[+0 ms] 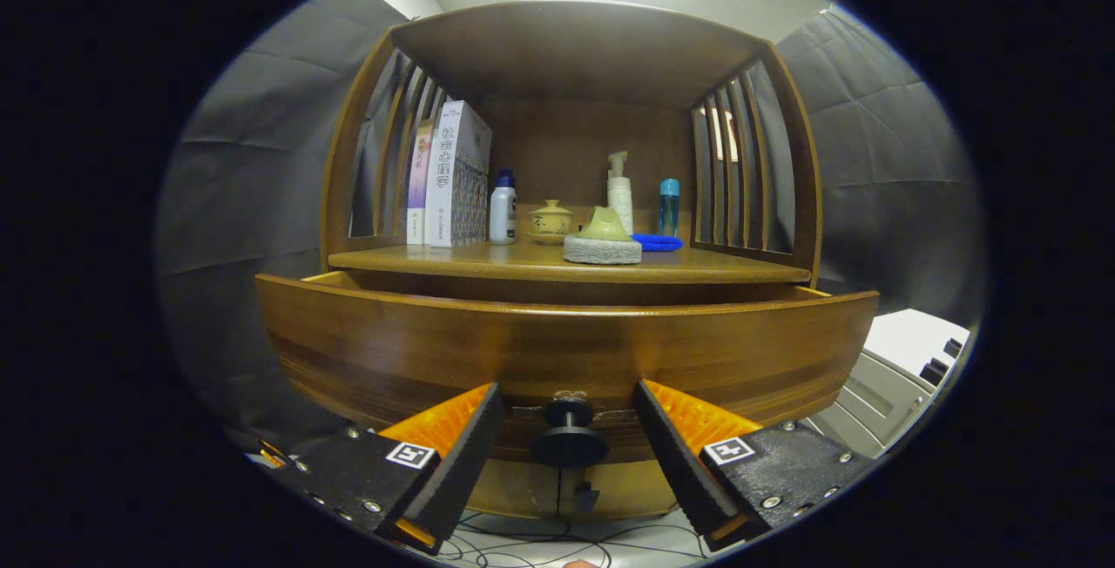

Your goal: Pull open the drawer, take out the items inside it, and place them on the countertop above the cabinet.

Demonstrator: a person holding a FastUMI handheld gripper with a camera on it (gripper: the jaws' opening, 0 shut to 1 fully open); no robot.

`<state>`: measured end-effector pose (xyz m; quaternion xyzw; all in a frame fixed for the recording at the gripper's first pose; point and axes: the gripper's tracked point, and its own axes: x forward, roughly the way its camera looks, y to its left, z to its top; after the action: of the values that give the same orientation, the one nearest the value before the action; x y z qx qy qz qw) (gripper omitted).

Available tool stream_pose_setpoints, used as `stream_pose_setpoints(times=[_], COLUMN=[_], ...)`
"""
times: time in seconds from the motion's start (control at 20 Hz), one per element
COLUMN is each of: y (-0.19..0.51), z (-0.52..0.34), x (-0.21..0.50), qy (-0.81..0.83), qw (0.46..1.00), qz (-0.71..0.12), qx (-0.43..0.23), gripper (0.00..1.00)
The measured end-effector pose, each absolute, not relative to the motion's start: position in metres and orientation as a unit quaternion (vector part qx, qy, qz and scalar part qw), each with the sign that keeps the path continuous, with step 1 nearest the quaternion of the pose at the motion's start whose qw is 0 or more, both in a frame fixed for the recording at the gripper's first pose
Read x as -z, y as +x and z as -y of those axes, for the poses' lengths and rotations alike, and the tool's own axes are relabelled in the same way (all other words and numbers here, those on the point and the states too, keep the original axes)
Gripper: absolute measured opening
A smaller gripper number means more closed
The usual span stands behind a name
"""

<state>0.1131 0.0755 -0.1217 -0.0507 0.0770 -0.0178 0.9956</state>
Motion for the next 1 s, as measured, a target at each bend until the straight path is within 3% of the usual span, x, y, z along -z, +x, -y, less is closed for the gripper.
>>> stream_pose_setpoints(times=[1.0], y=[0.174], z=[-0.075], x=[0.121], qy=[-0.053], qw=[0.996], qz=[-0.076], qx=[0.020], gripper=[0.96])
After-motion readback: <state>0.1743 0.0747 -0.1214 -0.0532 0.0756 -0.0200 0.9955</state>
